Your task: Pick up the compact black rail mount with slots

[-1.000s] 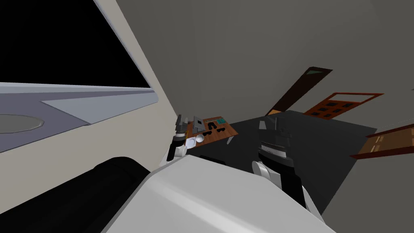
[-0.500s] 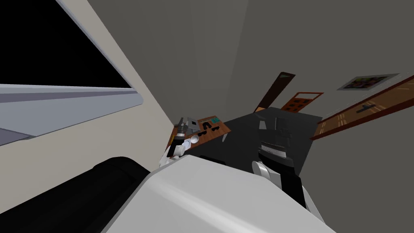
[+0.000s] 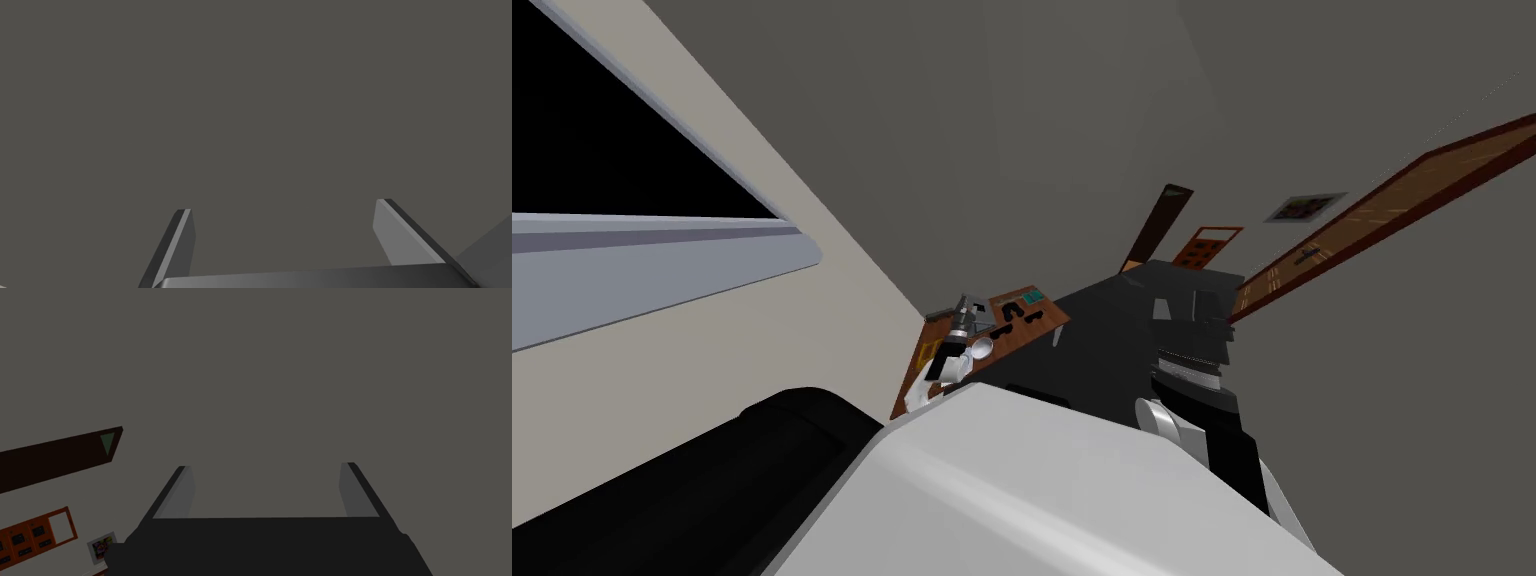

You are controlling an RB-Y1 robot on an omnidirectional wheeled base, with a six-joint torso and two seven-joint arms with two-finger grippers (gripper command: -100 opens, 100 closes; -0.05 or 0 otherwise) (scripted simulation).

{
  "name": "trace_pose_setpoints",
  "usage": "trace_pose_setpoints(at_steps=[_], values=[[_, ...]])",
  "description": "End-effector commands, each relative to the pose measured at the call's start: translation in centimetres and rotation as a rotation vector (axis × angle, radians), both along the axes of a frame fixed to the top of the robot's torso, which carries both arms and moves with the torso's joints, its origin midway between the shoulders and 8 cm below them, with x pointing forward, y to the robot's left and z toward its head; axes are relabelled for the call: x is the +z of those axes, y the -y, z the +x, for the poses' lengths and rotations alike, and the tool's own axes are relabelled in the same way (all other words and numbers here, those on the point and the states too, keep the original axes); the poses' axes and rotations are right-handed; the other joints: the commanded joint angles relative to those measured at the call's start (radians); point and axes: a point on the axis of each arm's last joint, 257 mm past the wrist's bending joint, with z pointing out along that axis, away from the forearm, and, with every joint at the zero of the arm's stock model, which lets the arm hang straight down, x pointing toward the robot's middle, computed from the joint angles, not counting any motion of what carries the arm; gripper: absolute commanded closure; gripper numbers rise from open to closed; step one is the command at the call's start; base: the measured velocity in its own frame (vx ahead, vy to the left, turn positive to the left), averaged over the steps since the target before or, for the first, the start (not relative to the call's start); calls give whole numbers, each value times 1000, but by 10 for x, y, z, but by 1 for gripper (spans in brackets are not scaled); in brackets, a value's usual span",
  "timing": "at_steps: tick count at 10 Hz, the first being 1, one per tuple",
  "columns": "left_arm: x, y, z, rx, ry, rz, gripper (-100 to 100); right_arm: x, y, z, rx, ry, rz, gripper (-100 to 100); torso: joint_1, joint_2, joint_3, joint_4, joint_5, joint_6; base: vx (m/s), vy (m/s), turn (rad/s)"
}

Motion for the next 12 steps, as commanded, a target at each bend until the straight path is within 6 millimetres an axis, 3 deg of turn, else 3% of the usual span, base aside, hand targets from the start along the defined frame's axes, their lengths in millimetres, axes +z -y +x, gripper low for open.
trace_pose_setpoints(at_steps=[1,4,5,7,8,9,11,12], values=[[-25,-17,4,18,-61,-35,-100,0,0,0,0,0,0,0,0,0,0,0,0,0,12,-62,-227],[-73,-50,7,62,-179,-110,-100,0,0,0,0,0,0,0,-1,0,0,0,0,0,16,-76,-268],[-82,-53,6,69,-197,-114,-100,0,0,0,0,0,0,0,-2,0,0,0,0,1,13,-54,-134],[-120,-84,3,116,-283,-192,-100,0,0,0,0,0,0,0,0,0,0,0,0,1,27,-64,-290],[-135,-87,0,127,-317,-201,-100,0,0,0,0,0,0,0,-1,0,0,0,0,0,36,-56,-158],[-148,-101,-2,149,-349,-240,-100,0,0,0,0,0,0,0,-1,0,0,0,0,0,42,-61,-229],[-161,-104,-6,160,-376,-249,-100,0,0,0,0,0,0,0,0,0,0,0,0,0,24,-26,-76],[-178,-119,-11,188,-416,-292,-100,0,0,0,0,0,0,0,2,1,0,0,0,-1,25,-32,-287]])
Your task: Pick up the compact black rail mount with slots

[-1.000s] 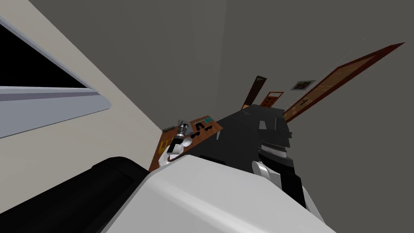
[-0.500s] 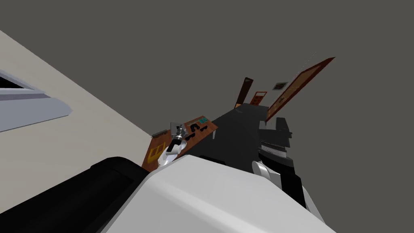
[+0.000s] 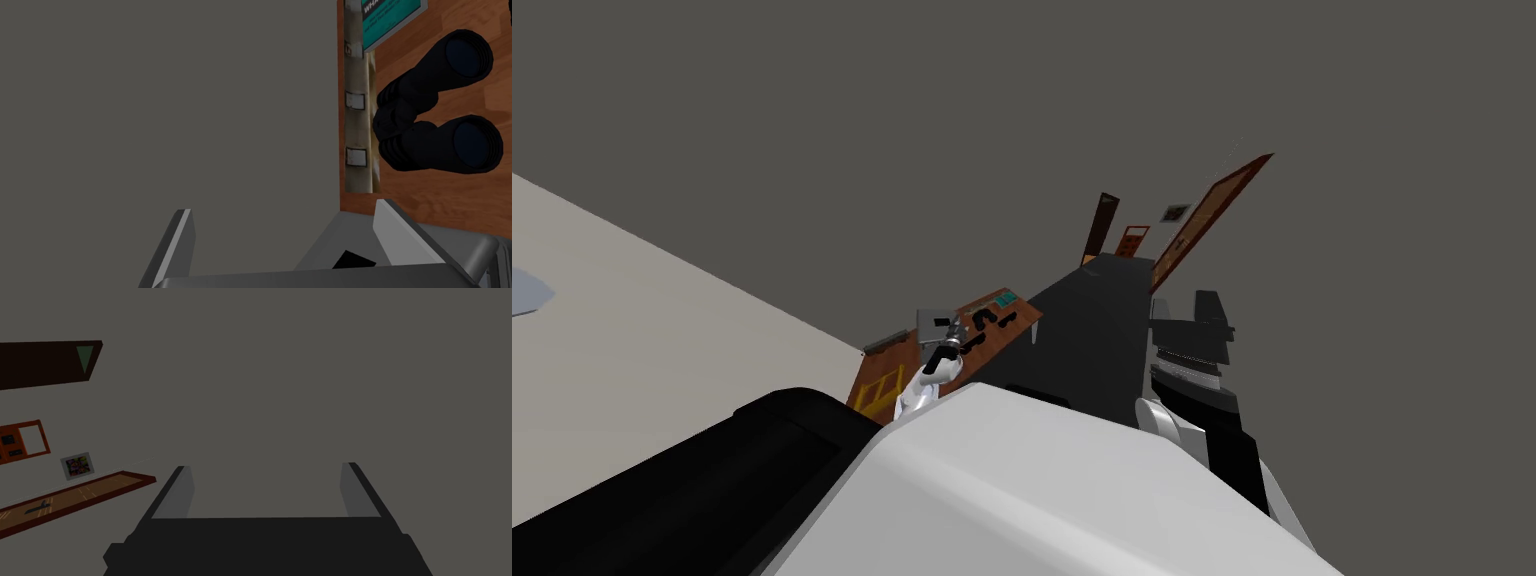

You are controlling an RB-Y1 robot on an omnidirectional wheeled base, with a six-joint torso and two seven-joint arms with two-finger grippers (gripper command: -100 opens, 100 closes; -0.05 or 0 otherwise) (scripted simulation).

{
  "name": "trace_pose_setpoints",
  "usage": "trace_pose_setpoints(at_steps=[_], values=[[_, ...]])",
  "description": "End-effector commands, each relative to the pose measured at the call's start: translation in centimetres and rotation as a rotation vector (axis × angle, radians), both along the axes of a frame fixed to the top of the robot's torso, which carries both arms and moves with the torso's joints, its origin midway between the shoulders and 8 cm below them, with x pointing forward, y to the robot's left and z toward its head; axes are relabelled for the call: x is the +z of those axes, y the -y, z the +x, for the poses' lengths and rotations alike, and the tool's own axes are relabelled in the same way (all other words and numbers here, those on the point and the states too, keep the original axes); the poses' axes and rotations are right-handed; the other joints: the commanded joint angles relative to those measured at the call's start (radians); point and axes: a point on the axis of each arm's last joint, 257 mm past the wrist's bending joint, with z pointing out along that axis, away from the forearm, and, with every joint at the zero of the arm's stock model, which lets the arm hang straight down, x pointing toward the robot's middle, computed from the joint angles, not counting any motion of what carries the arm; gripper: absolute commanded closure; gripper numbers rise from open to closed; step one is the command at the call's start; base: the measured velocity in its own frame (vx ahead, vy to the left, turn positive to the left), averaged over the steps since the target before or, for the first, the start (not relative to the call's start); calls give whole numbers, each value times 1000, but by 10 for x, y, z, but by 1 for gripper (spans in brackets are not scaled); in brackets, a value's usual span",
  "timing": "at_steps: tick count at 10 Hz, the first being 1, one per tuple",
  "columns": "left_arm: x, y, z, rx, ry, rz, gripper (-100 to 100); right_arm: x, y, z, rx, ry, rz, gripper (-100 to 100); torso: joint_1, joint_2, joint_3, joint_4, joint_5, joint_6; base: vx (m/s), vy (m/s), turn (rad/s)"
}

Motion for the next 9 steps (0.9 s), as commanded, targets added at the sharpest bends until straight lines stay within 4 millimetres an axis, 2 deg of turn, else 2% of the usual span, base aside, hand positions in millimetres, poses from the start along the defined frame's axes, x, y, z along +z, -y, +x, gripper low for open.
trace_pose_setpoints(at_steps=[1,2,4,5,6,8,9], values=[[-20,-11,-8,22,-41,-28,-100,0,0,0,0,0,0,0,0,0,0,0,0,0,29,-24,-132],[-31,-23,-12,50,-68,-66,-100,0,0,0,0,0,0,0,1,0,0,0,0,-1,31,-40,-180],[-47,-27,-18,62,-98,-76,-100,0,0,0,0,0,0,0,0,0,0,0,0,-1,24,-22,-62],[-63,-40,-26,97,-137,-119,-100,0,0,0,0,0,0,0,1,0,0,0,0,-1,42,-20,-165],[-80,-53,-35,133,-169,-159,-100,0,0,0,0,0,0,0,1,-1,0,0,0,-1,61,-34,-435],[-97,-56,-45,149,-208,-174,-100,0,0,0,0,0,0,0,0,-1,-1,0,0,-2,30,-19,-34],[-113,-67,-55,185,-244,-217,-100,0,0,0,0,0,0,0,1,0,0,0,0,-2,26,-24,-188]])
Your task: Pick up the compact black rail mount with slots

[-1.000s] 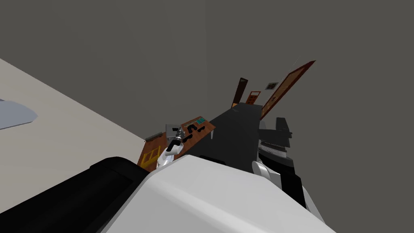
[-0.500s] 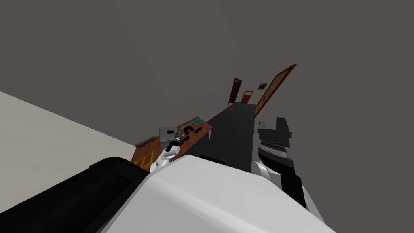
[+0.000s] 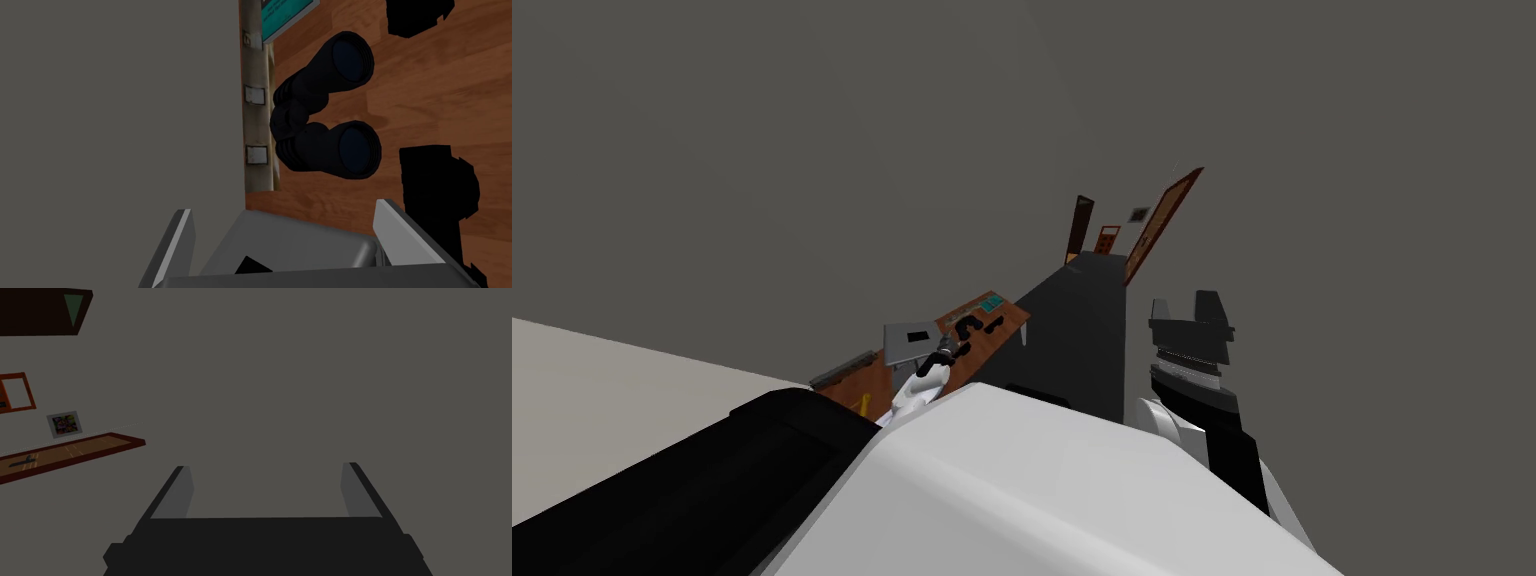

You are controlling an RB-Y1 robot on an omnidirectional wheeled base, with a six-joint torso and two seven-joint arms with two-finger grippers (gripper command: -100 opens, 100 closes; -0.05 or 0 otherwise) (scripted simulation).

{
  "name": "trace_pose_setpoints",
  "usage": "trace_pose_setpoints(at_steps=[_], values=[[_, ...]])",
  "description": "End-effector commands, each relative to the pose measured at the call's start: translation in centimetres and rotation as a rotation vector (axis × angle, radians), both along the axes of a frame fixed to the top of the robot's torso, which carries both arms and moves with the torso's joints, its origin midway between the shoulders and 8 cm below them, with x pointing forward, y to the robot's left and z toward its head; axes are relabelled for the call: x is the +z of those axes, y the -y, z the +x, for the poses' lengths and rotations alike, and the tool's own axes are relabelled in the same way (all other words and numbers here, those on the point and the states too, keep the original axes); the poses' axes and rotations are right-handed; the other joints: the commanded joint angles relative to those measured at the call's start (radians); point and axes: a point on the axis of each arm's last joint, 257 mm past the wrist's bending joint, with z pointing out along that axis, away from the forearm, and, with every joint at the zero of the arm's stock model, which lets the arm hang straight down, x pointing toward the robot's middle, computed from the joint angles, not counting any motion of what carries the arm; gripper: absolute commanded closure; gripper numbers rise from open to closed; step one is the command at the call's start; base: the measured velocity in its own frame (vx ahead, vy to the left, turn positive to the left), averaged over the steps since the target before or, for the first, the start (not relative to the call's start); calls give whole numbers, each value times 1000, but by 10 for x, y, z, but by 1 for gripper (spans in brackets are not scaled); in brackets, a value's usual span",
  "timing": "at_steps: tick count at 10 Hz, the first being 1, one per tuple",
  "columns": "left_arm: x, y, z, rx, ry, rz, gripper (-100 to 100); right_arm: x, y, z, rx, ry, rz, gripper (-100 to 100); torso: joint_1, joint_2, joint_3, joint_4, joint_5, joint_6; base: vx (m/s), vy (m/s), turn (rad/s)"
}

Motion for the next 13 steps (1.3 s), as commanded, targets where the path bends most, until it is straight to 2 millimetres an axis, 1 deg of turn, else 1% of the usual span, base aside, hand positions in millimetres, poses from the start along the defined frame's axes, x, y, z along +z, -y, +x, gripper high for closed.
trace_pose_setpoints(at_steps=[1,2,3,4,5,6,7,8,9,10,11,13], values=[[-18,-1,-9,28,-38,-32,-100,0,0,0,0,0,0,0,0,0,0,0,0,0,30,-14,-115],[-35,-11,-22,69,-79,-75,-100,0,0,0,0,0,0,0,0,0,0,0,0,-1,40,-25,-179],[-41,-12,-27,75,-91,-80,-100,0,0,0,0,0,0,0,0,-1,0,0,0,0,37,-11,-116],[-58,-21,-41,117,-130,-123,-100,0,0,0,0,0,0,0,0,-1,0,0,0,-1,50,-8,-180],[-64,-22,-46,123,-143,-128,-100,0,0,0,0,0,0,0,1,-1,-1,0,0,0,40,-4,-81],[-77,-29,-59,162,-175,-166,-100,0,0,0,0,0,0,0,1,-1,-1,0,0,-1,44,0,-144],[-84,-30,-66,171,-192,-173,-100,0,0,0,0,0,0,0,1,-1,-1,0,0,0,34,2,-90],[-96,-36,-80,210,-223,-210,-100,0,0,0,0,0,0,0,1,0,0,0,0,-1,39,-5,-148],[-103,-36,-87,218,-239,-217,-100,0,0,0,0,0,0,0,1,-1,0,0,0,0,34,4,-79],[-114,-42,-100,257,-268,-251,-100,0,0,0,0,0,0,0,1,0,0,0,0,-1,39,13,-115],[-120,-42,-108,266,-283,-258,-100,0,0,0,0,0,0,0,2,-1,0,0,0,-1,37,13,-77],[-140,-51,-138,345,-341,-323,-100,0,0,0,0,0,0,0,2,-1,-1,0,0,-1,56,26,-144]])
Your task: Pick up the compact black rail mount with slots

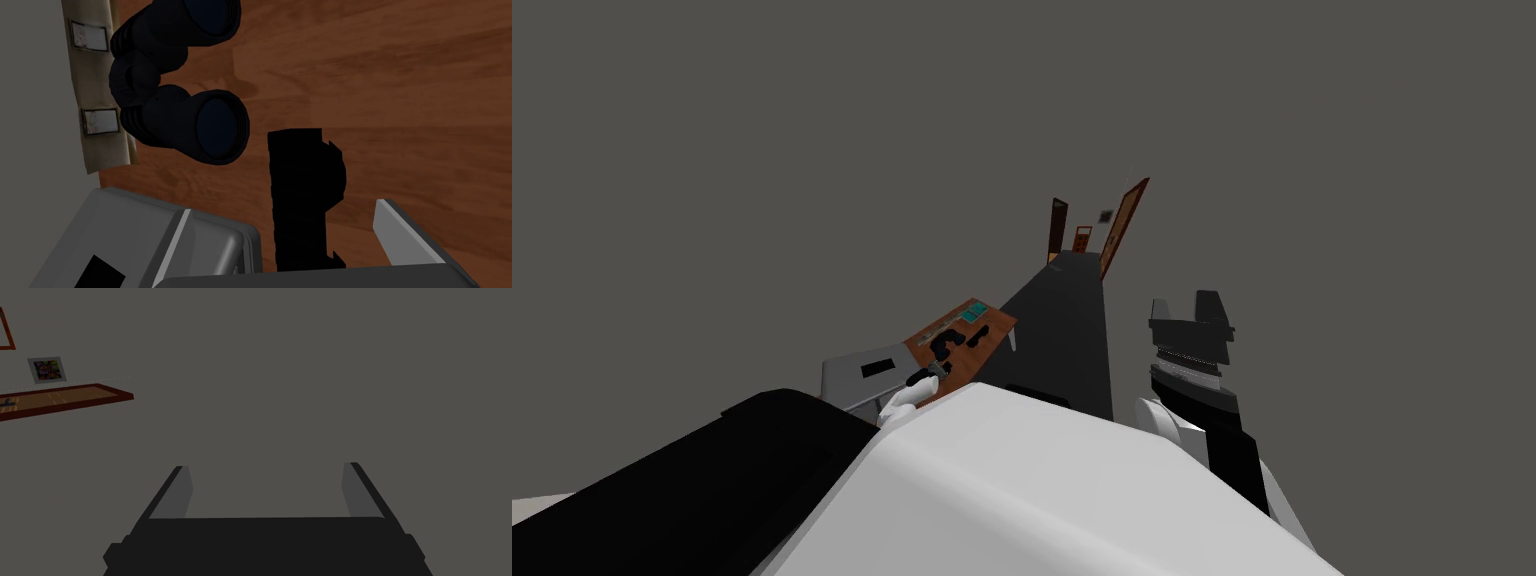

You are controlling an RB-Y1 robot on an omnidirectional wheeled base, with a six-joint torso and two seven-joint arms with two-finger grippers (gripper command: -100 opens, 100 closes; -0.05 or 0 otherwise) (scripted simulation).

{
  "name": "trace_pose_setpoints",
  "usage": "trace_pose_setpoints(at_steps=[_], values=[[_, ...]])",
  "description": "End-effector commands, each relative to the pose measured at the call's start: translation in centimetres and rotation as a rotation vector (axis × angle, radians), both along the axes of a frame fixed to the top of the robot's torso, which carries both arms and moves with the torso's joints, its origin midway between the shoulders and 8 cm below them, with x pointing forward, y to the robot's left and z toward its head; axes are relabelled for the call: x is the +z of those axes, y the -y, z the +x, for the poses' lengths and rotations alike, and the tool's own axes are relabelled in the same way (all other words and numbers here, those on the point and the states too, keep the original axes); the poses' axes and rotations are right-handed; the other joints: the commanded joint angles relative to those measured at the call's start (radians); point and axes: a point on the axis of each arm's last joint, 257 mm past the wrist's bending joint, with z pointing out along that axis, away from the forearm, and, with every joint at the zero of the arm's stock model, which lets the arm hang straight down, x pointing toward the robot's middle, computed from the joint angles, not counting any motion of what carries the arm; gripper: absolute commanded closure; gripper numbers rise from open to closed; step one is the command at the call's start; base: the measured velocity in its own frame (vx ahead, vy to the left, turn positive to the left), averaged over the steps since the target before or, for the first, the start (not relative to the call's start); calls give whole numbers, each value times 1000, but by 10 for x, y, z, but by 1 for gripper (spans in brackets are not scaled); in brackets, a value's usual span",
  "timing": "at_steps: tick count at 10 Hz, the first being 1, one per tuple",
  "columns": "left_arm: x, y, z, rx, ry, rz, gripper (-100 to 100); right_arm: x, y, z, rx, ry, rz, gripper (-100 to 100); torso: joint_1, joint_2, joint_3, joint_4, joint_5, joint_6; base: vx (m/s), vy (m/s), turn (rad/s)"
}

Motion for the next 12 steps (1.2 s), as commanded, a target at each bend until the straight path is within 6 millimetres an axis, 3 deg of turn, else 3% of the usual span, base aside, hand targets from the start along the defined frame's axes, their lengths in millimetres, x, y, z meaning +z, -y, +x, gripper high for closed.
trace_pose_setpoints(at_steps=[1,2,7,9,12], values=[[-15,0,-19,37,-41,-33,-100,0,0,0,0,0,0,0,0,0,0,0,0,0,39,36,-63],[-15,0,-19,38,-41,-33,-100,0,0,0,0,0,0,0,0,1,0,0,0,0,15,13,9],[-44,-3,-73,161,-140,-123,-100,0,0,0,0,0,0,0,-1,2,1,0,0,-1,32,28,-70],[-45,-3,-75,163,-144,-125,-100,0,0,0,0,0,0,0,0,2,1,0,0,0,22,26,-17],[-59,-1,-107,235,-200,-176,-100,0,0,0,0,0,0,0,-1,2,1,0,0,0,25,32,-56]])
